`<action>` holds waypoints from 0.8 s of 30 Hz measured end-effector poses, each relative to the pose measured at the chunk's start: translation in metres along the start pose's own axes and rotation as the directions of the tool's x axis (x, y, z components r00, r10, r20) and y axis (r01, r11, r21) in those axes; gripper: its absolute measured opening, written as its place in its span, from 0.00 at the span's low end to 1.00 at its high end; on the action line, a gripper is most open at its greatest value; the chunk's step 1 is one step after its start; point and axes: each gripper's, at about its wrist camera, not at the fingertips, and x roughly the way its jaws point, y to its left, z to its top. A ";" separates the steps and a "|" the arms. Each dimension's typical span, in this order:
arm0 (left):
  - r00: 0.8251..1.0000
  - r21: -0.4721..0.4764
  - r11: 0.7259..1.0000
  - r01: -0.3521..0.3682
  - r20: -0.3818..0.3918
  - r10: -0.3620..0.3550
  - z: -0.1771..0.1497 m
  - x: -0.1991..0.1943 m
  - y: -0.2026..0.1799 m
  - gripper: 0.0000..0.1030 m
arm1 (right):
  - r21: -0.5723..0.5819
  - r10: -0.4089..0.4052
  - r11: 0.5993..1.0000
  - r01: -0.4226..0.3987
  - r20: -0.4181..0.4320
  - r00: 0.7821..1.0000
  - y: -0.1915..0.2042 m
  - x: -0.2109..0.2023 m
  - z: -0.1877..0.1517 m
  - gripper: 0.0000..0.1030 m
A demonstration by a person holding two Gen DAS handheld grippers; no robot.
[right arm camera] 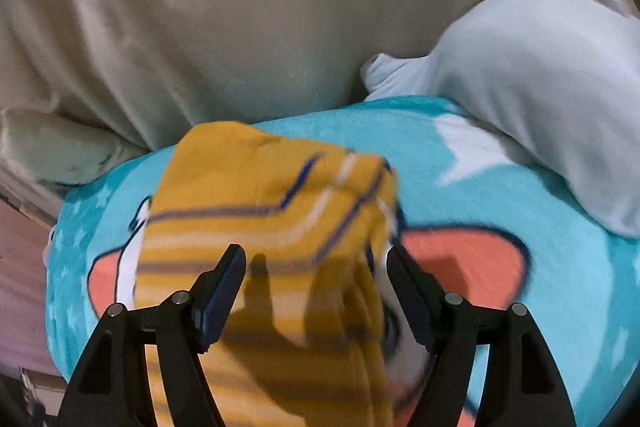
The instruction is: Fold small clothes
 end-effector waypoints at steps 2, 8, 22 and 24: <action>0.999 0.021 0.999 0.032 -0.014 -0.032 -0.001 0.002 -0.013 0.95 | -0.009 -0.005 1.000 0.005 0.001 1.000 -0.002 -0.020 -0.024 0.75; 0.994 0.106 0.989 0.100 -0.042 -0.097 -0.011 0.001 -0.060 0.95 | 0.008 -0.103 0.995 0.103 0.026 0.994 -0.014 -0.067 -0.096 0.75; 0.992 0.136 0.983 0.125 -0.043 -0.120 -0.036 -0.024 -0.094 0.95 | -0.157 -0.169 0.974 0.162 -0.030 0.985 -0.002 -0.080 -0.168 0.75; 0.994 0.127 0.986 0.110 -0.035 -0.107 -0.038 -0.026 -0.090 0.95 | -0.166 -0.162 0.974 0.156 -0.024 0.986 -0.001 -0.079 -0.167 0.75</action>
